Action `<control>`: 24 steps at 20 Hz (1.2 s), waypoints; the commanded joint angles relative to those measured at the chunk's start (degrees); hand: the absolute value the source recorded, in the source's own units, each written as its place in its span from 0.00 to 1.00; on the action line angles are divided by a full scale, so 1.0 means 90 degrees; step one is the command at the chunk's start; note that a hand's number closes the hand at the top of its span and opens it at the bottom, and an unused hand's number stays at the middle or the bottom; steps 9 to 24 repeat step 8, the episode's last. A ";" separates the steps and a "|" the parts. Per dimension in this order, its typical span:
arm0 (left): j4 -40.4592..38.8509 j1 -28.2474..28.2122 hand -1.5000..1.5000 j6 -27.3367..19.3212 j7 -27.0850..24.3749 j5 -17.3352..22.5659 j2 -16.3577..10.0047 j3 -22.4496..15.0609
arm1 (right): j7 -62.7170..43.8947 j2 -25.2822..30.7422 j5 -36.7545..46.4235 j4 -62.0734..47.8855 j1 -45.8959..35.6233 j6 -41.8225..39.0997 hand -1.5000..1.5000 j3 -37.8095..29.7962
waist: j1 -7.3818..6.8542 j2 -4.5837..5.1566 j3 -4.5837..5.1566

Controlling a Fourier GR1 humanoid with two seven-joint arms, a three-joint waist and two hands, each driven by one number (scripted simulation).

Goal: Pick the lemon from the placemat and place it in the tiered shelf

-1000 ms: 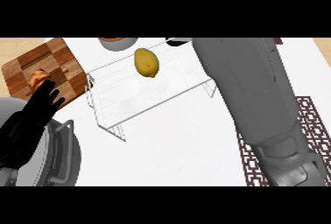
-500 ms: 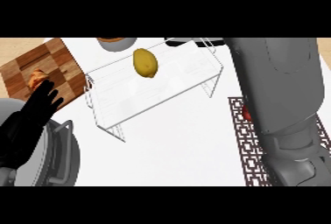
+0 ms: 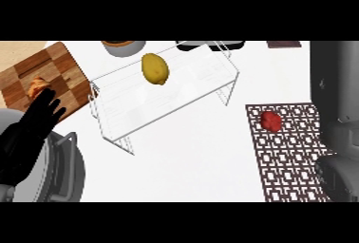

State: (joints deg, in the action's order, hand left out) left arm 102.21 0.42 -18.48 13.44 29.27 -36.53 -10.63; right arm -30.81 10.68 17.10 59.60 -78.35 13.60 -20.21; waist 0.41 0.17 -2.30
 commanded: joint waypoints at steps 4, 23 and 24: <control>-0.1053 -0.0513 0.50 -0.0204 0.0150 -0.0007 0.0619 -0.0548 | 0.0026 0.0885 -0.0735 -0.0190 0.0202 -0.0771 0.00 -0.0733 | 0.0180 0.0128 0.0259; -0.0959 -0.0612 0.50 -0.0121 0.0055 -0.0087 0.0569 -0.0660 | 0.0348 0.1219 -0.0976 -0.0371 0.0414 -0.1218 0.00 -0.0913 | 0.0087 0.0139 0.0259; -0.0959 -0.0612 0.50 -0.0121 0.0055 -0.0087 0.0569 -0.0660 | 0.0348 0.1219 -0.0976 -0.0371 0.0414 -0.1218 0.00 -0.0913 | 0.0087 0.0139 0.0259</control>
